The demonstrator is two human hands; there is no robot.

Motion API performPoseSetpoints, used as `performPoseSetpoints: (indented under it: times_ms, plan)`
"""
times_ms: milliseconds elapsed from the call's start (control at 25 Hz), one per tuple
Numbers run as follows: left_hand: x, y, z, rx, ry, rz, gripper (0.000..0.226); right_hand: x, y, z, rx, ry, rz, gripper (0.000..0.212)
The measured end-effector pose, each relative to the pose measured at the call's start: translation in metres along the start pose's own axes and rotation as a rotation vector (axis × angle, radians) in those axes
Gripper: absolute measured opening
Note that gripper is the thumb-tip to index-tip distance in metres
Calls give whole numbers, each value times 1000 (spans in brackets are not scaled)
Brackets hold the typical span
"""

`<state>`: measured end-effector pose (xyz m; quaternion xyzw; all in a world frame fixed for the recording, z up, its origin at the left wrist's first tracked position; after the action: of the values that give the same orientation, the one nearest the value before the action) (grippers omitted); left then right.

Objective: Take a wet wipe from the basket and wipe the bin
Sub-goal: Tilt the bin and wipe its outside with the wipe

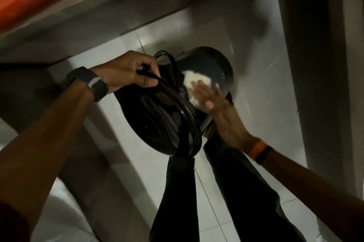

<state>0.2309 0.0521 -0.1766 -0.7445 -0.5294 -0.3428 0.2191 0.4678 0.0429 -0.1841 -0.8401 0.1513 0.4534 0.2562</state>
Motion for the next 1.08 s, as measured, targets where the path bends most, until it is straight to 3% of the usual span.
performPoseSetpoints:
  times_ms: [80, 120, 200, 240, 320, 400, 440, 520, 600, 640, 720, 840, 1080]
  plan:
    - [0, -13, 5, 176, 65, -77, 20, 46, -30, 19, 201, 303, 69, 51]
    - [3, -23, 4, 363, 139, -12, 18, 66, -42, 30, 267, 444, 108, 53]
    - [22, -22, -9, 743, 311, 267, 15, 83, -50, 54, 279, 582, 206, 58]
    - [37, -3, -14, 829, 400, 426, 20, 81, -50, 66, 261, 573, 264, 60]
    - [62, 56, -12, 724, 644, 739, 30, 69, -50, 84, 272, 511, 383, 61]
    - [73, 88, -11, 677, 809, 901, 36, 50, -45, 85, 282, 484, 454, 59]
    - [75, 83, -13, 741, 828, 888, 37, 31, -35, 79, 250, 420, 436, 57]
    - [75, 58, -17, 860, 813, 784, 38, -23, -4, 60, 151, 118, 261, 52]
    - [72, 48, -15, 862, 789, 719, 44, -54, 19, 51, 67, -191, 44, 50]
    - [69, 48, -14, 853, 774, 732, 46, -52, 18, 61, 62, -246, -42, 52]
    - [59, 48, -15, 867, 726, 748, 46, -13, -7, 85, 152, -57, -139, 54]
    - [45, 50, -20, 871, 709, 752, 40, 58, -46, 88, 300, 316, -30, 51]
    - [71, 74, -3, 604, 991, 996, 31, 76, -71, 94, 403, 415, 200, 53]
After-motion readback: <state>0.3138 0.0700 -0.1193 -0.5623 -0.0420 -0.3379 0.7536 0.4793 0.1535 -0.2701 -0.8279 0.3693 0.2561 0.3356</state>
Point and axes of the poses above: each hand's wrist, its own z-axis towards the middle knuckle, its own y-axis out of the palm, x = y × z, the point moved 7 cm from there along z, towards the middle knuckle
